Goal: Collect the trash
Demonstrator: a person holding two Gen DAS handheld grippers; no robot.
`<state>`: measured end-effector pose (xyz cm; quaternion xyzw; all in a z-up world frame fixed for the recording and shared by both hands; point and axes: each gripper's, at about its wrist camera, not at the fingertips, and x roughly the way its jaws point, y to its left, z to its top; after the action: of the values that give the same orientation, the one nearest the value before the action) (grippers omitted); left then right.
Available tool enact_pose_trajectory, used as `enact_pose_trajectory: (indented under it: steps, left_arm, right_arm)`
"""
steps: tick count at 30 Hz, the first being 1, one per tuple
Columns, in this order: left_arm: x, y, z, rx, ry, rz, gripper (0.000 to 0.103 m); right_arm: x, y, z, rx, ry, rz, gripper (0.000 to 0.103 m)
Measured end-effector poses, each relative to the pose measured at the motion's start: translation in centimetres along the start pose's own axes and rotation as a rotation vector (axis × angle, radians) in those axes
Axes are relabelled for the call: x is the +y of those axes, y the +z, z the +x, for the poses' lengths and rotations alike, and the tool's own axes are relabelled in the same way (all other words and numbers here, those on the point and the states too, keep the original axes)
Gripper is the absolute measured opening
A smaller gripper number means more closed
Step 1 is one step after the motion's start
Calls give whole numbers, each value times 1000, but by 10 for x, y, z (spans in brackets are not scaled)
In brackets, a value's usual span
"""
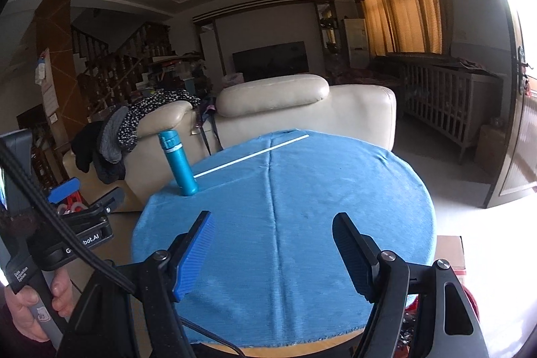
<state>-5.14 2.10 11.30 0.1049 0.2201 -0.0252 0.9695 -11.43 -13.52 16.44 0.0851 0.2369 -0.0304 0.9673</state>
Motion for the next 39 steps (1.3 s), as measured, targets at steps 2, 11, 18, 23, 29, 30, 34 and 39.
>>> enact_pose_trajectory:
  steps: [2,11,18,23,29,30,34,39]
  left_arm:
    - [5,0,-6,-8,14,-8,91]
    - [24,-2,-25,-33,43,-41,91]
    - [29,-5,-34,-56,57,-49,99]
    - [33,-5,-36,-60,59,-62,99]
    - [36,-6,-37,-55,66,-75,99]
    - [36,-6,-37,-53,66,-76,99]
    - [36,-7,-37,-51,67,-77,99]
    - [37,-7,-37,-52,68,-79,100]
  right_arm:
    - [7,0,-4,-8,8,-12,76]
    - [31,1,-13,-30,37,-48,76]
    - [41,0,-16,-36,56,-49,76]
    - [44,1,-17,-36,56,-50,76]
    - [46,0,-17,-31,55,-49,76]
    - [47,1,-17,-29,56,-49,76]
    - [48,1,-16,-27,56,-49,76]
    - [48,1,-14,-27,57,-48,76]
